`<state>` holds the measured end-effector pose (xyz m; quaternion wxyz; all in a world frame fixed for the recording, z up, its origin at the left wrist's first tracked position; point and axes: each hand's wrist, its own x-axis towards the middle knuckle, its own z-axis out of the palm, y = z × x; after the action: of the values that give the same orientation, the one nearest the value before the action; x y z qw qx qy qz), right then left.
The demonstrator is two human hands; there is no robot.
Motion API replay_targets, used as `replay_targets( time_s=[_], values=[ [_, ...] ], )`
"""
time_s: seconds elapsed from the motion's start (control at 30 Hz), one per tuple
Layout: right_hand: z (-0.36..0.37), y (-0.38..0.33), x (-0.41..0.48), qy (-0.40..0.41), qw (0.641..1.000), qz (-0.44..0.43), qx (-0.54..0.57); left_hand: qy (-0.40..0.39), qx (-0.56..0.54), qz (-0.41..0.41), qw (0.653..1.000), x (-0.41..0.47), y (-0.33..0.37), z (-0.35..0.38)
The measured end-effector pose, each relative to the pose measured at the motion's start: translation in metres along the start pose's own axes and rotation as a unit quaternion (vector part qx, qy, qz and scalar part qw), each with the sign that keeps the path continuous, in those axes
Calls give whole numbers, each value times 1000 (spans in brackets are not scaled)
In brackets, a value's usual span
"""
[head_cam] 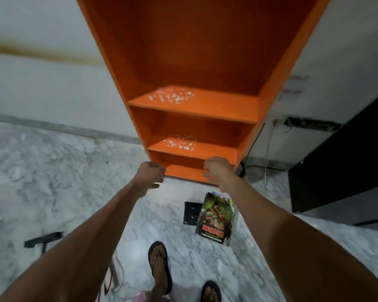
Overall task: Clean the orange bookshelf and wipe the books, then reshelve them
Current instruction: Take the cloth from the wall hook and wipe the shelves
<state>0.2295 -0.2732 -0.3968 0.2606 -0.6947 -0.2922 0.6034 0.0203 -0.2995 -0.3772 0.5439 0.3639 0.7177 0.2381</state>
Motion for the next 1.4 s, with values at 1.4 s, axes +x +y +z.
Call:
replay_targets(
  time_s=[1.4],
  values=[
    [362,-639,-35,230,889,-394,-32,156,-47,341,926,143,414,-463]
  ],
)
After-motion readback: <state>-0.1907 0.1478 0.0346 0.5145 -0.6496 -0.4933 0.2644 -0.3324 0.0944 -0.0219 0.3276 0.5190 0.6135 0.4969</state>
